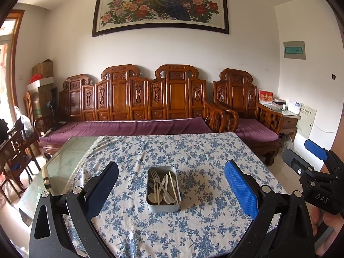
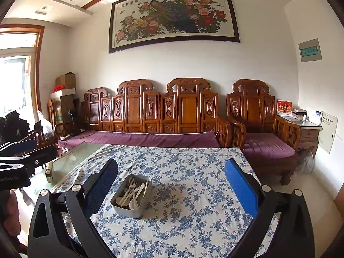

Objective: Organize utensils

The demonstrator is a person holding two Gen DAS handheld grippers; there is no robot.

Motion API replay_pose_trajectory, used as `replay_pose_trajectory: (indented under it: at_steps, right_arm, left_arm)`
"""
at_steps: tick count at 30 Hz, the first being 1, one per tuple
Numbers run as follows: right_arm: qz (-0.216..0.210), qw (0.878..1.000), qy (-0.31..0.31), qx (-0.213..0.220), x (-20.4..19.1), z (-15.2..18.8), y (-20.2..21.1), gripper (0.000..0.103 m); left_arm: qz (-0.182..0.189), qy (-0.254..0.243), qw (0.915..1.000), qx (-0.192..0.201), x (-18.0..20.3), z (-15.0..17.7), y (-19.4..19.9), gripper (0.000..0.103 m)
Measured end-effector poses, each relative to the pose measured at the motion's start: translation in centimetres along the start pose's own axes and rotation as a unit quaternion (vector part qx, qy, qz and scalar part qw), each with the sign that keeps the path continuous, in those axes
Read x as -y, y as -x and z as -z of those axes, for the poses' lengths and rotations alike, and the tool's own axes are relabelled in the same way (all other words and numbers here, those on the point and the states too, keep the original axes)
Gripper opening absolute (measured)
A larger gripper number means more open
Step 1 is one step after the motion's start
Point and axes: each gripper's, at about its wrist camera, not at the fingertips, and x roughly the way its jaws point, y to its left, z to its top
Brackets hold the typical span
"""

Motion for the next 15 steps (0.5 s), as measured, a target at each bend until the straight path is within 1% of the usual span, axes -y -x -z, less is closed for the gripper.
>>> replay_pose_trajectory:
  at_steps: [15]
  right_arm:
    - [0.0, 1.0, -0.001, -0.001, -0.03, 0.12, -0.08, 0.1]
  left_arm:
    - [0.0, 0.001, 1.0, 0.0, 0.05, 0.02, 0.04, 0.095]
